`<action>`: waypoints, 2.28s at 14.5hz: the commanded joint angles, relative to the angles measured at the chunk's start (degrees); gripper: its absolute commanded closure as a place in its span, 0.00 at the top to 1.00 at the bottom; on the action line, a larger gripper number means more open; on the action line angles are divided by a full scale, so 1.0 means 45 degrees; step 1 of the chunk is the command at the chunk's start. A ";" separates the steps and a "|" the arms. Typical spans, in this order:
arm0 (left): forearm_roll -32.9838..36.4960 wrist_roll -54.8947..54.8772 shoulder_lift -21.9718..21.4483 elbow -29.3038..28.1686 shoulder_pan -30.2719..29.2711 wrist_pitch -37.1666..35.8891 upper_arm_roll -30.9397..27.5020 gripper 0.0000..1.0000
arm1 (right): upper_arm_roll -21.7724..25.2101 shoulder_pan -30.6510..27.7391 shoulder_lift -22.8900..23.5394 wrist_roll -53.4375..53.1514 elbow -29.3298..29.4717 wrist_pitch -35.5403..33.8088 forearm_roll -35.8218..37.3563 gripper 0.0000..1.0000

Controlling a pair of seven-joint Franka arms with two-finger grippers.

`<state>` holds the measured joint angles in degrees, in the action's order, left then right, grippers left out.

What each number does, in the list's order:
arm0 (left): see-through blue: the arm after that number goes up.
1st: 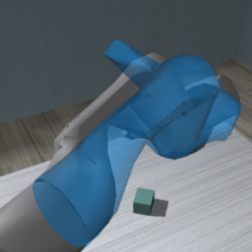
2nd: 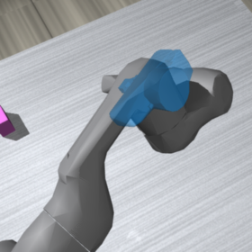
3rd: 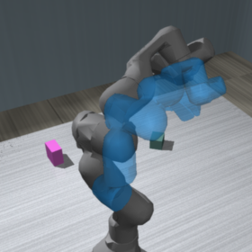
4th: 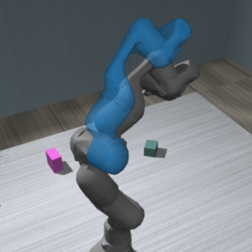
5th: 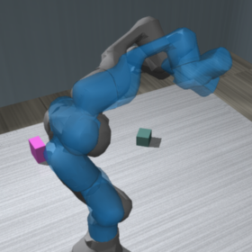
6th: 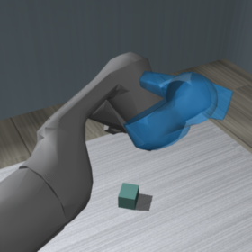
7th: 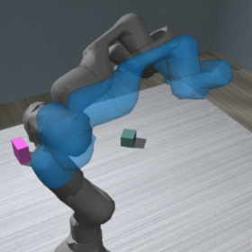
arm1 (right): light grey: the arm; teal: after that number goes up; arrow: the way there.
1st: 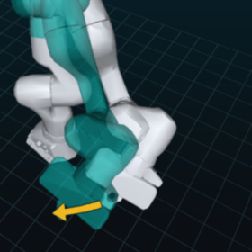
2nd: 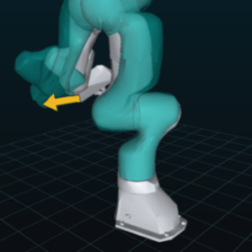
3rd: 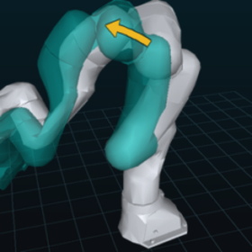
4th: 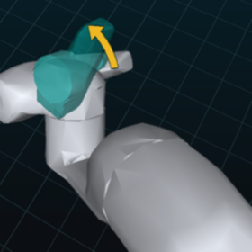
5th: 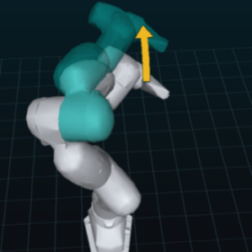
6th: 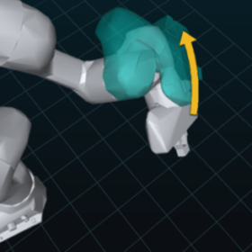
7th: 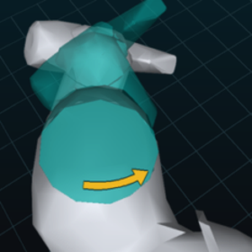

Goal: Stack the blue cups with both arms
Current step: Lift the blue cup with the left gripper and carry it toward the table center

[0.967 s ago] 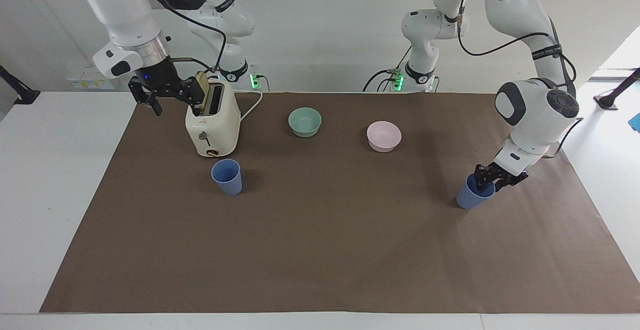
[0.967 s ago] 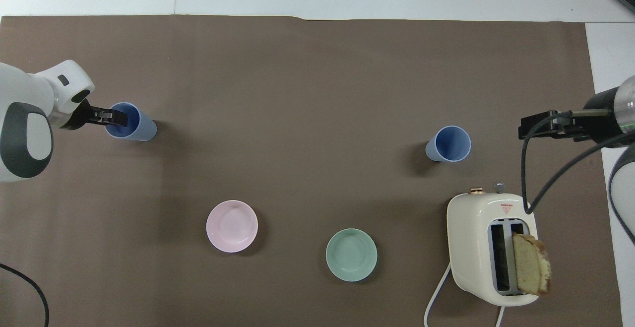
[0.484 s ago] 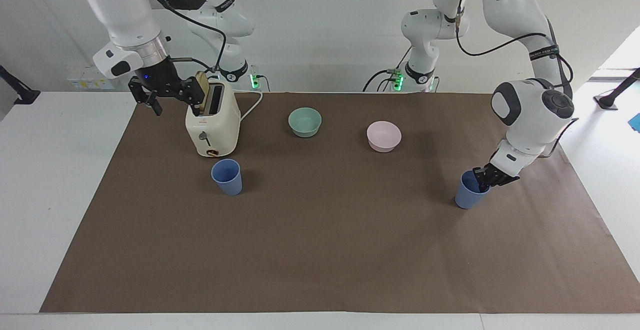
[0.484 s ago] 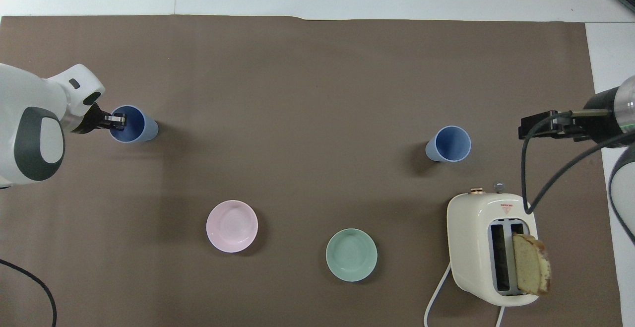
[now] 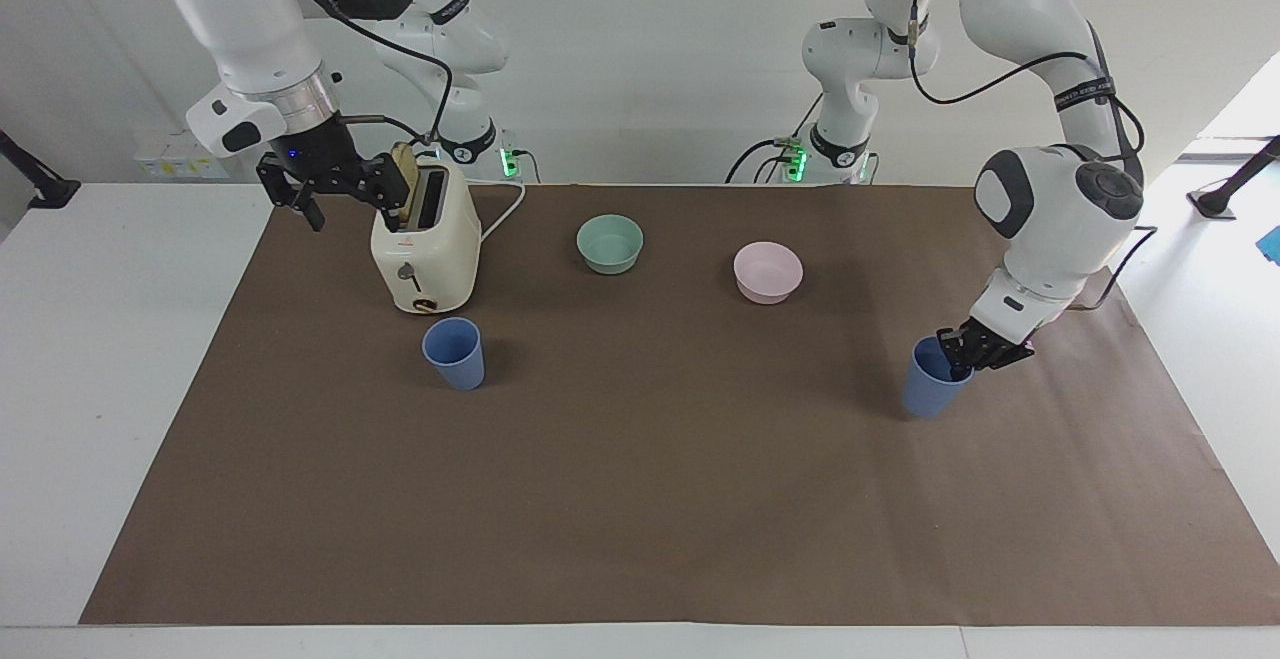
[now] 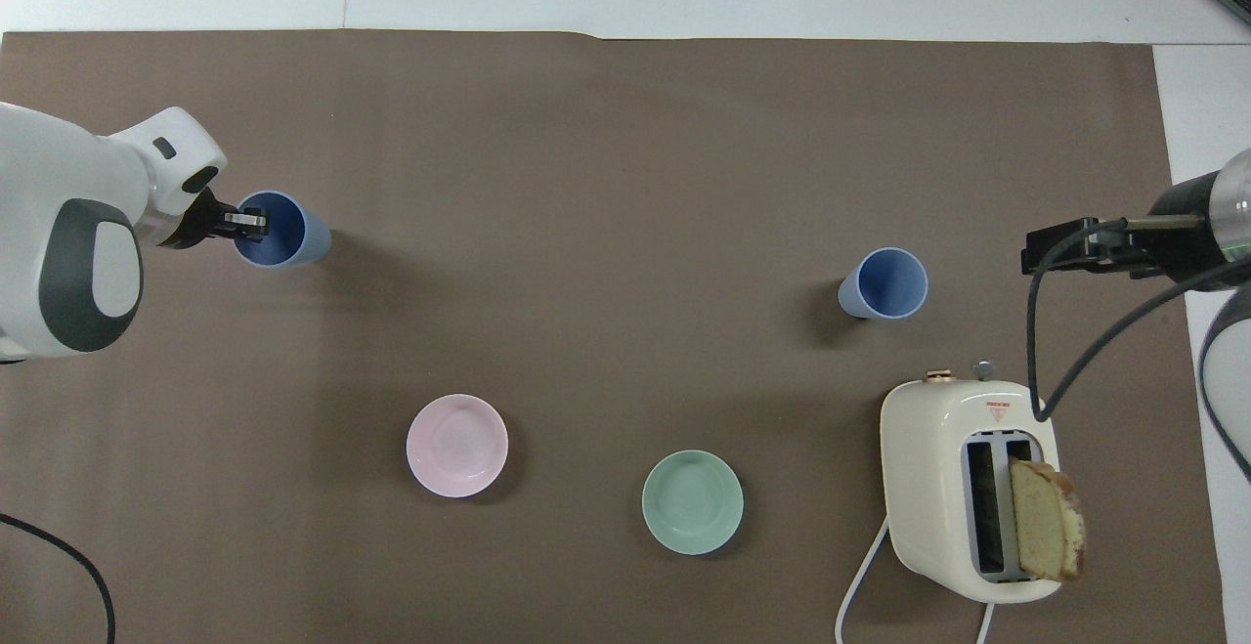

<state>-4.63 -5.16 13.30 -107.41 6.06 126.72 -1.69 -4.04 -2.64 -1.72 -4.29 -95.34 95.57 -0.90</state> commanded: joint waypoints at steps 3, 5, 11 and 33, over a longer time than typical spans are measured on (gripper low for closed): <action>0.0053 0.3114 -0.0143 -0.0038 0.2341 0.0063 -0.0172 0.00 | -0.0099 -0.0233 -0.0164 0.0015 -0.0239 0.0228 -0.0229 1.00; 0.0053 0.4071 -0.0280 -0.0116 0.3123 0.0063 -0.0172 0.00 | -0.0118 -0.0214 -0.0164 0.0015 -0.0239 0.0209 -0.0229 1.00; 0.0053 0.6552 -0.0163 -0.0253 0.4979 0.0765 -0.0172 0.00 | -0.0118 -0.0253 -0.0164 0.0015 -0.0239 0.0228 -0.0229 1.00; 0.0052 0.6621 -0.1234 -0.0214 0.5122 -0.0383 -0.0328 1.00 | -0.0118 -0.0487 -0.0105 0.0269 -0.1367 0.1470 -0.0229 1.00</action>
<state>-4.58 28.26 11.63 -107.75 31.77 128.77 -3.27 -4.03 -3.14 -1.63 -4.26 -97.26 97.26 -0.90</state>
